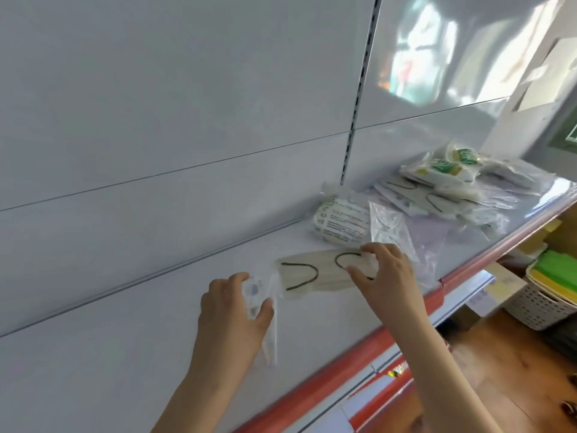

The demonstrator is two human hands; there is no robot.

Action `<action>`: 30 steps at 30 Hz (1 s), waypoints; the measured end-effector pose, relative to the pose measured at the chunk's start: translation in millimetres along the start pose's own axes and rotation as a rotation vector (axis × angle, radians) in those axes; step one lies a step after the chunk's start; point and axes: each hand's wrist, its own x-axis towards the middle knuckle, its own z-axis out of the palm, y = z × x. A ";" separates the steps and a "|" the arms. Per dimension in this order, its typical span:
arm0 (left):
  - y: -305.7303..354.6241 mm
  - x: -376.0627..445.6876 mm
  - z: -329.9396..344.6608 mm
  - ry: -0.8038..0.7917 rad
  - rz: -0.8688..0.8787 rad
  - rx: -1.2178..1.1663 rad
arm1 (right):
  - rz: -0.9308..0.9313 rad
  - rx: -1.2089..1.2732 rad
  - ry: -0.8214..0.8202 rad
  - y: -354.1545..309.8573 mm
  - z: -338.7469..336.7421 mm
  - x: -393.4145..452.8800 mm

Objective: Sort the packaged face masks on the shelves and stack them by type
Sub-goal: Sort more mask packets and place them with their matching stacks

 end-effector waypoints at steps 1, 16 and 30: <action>12.8 5.4 9.3 0.010 0.019 -0.001 | -0.005 -0.037 0.021 11.3 -4.5 11.0; 77.4 44.7 52.8 0.078 0.185 -0.246 | -0.331 -0.206 0.021 3.8 30.3 133.1; 49.4 35.9 -20.9 -0.087 -0.249 -1.168 | 0.123 1.089 -0.315 -88.3 -5.2 31.6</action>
